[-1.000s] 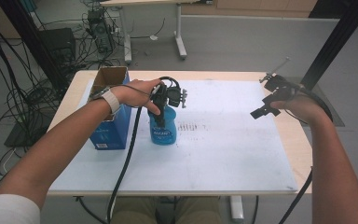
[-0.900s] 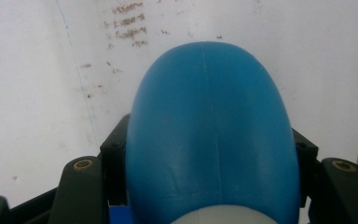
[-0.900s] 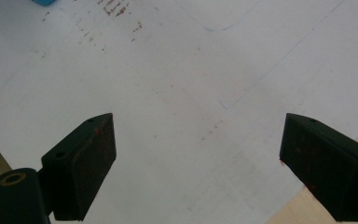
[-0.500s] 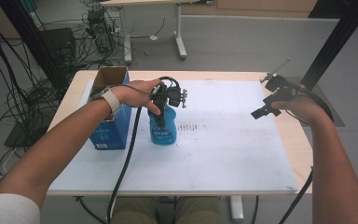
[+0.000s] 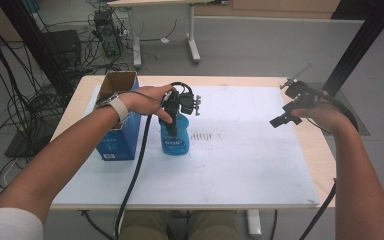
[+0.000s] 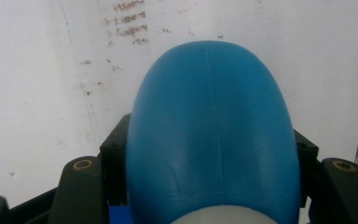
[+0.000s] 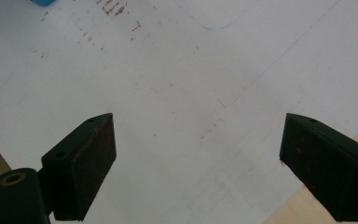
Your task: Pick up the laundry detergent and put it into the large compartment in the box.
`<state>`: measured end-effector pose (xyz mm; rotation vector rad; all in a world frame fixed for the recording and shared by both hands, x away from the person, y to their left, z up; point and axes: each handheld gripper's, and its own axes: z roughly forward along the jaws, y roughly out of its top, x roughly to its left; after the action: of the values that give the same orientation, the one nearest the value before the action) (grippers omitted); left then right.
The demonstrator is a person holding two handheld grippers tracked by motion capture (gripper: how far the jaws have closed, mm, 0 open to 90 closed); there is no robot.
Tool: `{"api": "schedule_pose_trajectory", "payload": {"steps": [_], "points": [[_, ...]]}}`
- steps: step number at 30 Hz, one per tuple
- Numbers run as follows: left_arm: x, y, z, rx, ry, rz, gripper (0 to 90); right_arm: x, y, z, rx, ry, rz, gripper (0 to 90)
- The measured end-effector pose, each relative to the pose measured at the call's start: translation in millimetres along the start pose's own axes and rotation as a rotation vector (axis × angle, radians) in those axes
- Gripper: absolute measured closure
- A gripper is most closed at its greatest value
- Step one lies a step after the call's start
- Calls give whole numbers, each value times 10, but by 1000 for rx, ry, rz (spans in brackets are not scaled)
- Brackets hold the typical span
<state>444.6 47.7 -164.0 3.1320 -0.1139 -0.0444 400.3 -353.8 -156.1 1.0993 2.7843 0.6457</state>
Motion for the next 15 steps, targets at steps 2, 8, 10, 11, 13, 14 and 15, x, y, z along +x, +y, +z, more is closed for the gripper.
{"api": "schedule_pose_trajectory", "payload": {"steps": [2,8,10,11,13,14,15], "points": [[-2,-2,0,-1,1,-3,377,0,-2,0,0,0,0,109],[-2,4,-1,2,1,-6,377,-2,-1,4,0,0,1,109],[-2,4,-1,2,2,-6,377,-2,0,5,0,0,0,109],[-1,0,-1,0,1,-8,377,-1,2,7,0,1,0,109],[-1,0,-1,0,1,-7,377,1,8,10,2,2,0,109],[-1,-3,0,-2,1,-8,377,2,9,10,2,2,-1,109],[-1,-3,0,-2,1,-8,377,2,9,10,2,2,-1,109]]}}
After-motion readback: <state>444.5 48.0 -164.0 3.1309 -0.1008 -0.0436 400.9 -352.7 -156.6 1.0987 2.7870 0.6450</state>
